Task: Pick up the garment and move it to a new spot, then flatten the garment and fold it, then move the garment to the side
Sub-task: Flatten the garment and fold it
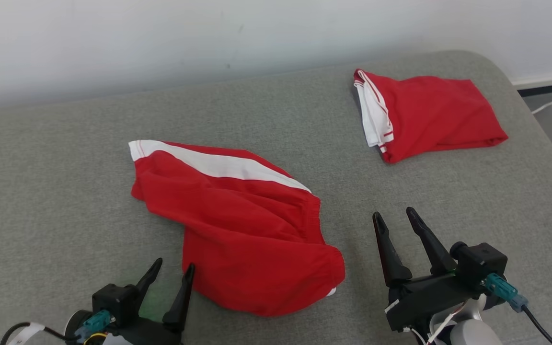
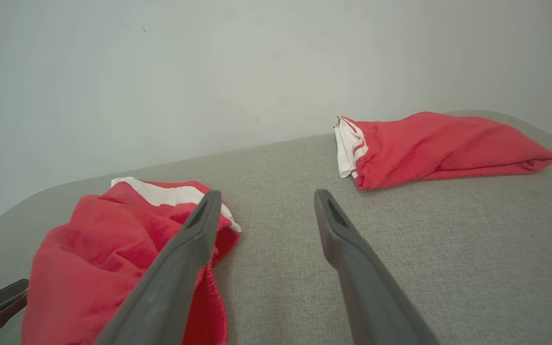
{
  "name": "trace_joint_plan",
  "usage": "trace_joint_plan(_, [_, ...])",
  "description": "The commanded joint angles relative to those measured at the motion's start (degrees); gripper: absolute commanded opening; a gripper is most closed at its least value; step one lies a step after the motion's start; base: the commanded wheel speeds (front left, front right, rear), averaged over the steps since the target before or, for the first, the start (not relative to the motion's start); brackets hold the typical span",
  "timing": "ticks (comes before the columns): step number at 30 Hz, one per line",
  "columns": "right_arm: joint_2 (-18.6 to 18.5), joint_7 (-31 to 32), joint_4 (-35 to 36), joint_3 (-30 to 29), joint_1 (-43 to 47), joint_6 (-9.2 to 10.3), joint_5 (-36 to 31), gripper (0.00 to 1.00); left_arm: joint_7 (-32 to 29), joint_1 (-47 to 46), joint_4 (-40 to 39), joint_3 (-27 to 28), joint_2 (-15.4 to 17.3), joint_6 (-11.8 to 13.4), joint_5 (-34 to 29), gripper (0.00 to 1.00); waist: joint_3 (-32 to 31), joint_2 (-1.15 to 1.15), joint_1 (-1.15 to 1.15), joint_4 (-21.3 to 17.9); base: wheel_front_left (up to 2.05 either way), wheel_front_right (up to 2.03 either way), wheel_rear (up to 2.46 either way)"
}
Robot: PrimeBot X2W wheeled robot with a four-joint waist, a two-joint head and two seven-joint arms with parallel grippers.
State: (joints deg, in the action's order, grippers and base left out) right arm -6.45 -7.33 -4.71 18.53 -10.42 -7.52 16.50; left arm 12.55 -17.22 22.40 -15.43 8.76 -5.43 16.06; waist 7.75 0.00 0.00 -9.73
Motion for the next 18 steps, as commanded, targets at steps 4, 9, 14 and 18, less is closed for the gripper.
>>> trace_joint_plan(4, [0.34,-0.88,-0.65,0.16,-0.84,0.06,-0.46,1.0,0.44,-2.84,3.98,-1.58,-0.46,-0.9,1.19,1.0,1.91,0.0,0.0,-2.31,0.0,0.0,0.0])
trace_joint_plan(9, [0.52,-0.91,-1.01,0.11,-1.01,0.06,-0.8,1.0,0.08,-4.36,7.06,-3.69,-1.02,-1.41,1.5,1.0,2.1,0.0,0.0,-2.35,0.0,0.0,0.0])
trace_joint_plan(14, [0.74,-1.05,-1.25,0.05,-1.31,0.06,-0.98,1.0,0.71,-5.35,8.54,-5.0,-1.29,-1.54,1.82,0.0,1.86,0.0,0.0,-1.69,0.0,0.0,0.0])
trace_joint_plan(18, [0.62,-1.35,-1.64,0.23,-1.04,0.06,-0.77,1.0,1.37,-5.6,8.42,-5.07,-1.0,-1.14,1.43,0.0,1.22,0.0,0.0,-0.56,0.0,0.0,0.0])
